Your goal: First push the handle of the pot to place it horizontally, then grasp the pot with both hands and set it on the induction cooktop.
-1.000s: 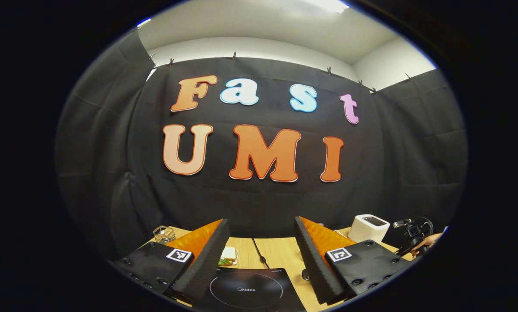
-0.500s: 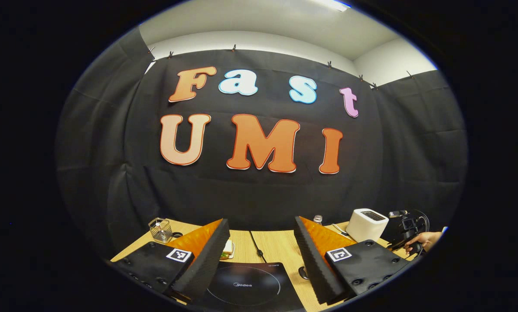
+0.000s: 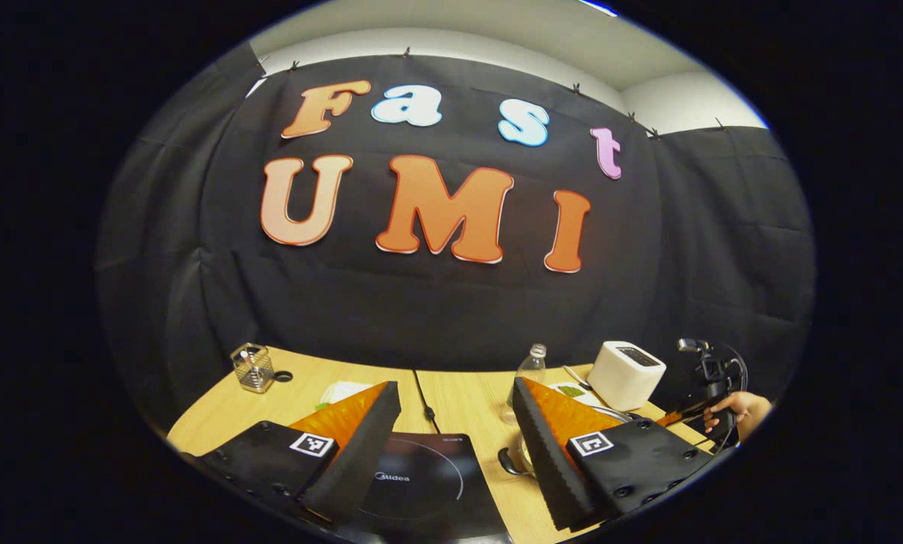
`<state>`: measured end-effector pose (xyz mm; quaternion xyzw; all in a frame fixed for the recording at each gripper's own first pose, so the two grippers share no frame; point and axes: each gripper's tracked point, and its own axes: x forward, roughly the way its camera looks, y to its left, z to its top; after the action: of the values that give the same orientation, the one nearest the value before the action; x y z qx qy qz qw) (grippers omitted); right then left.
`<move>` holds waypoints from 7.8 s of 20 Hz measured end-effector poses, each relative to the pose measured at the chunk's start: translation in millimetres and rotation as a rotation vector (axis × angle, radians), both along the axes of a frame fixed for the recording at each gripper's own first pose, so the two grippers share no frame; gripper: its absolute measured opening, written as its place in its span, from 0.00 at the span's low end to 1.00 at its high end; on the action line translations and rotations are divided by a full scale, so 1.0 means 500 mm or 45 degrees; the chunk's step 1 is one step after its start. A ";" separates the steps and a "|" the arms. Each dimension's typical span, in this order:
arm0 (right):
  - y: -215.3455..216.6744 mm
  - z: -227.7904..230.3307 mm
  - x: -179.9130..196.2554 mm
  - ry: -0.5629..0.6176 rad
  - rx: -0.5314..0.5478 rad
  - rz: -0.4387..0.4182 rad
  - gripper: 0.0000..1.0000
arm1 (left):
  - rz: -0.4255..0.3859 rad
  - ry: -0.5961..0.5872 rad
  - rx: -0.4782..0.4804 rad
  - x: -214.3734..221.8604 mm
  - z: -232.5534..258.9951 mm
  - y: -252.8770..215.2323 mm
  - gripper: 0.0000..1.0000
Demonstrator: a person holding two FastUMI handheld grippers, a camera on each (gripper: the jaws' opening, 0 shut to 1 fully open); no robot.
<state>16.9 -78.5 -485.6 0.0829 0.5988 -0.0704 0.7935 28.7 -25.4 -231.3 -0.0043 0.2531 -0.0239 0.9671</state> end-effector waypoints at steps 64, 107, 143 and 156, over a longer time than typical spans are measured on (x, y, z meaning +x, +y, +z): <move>0.037 -0.088 0.063 -0.223 -0.197 0.322 0.74 | -0.115 0.612 0.153 0.078 -0.648 -0.220 0.79; 0.523 0.253 0.016 -0.517 -0.037 0.534 0.55 | 0.203 0.335 0.178 -0.026 -0.187 0.259 0.76; 0.761 0.147 0.051 -0.411 0.006 0.626 0.60 | 0.347 0.506 0.185 -0.089 -0.297 0.458 0.77; 0.768 0.140 0.041 -0.368 -0.037 0.600 0.58 | 0.367 0.574 0.160 -0.082 -0.316 0.462 0.73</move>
<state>37.6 305.6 -415.3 -0.0608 0.4810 0.1202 0.8663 -12.1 205.5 -389.1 0.0143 0.4596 0.1314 0.8782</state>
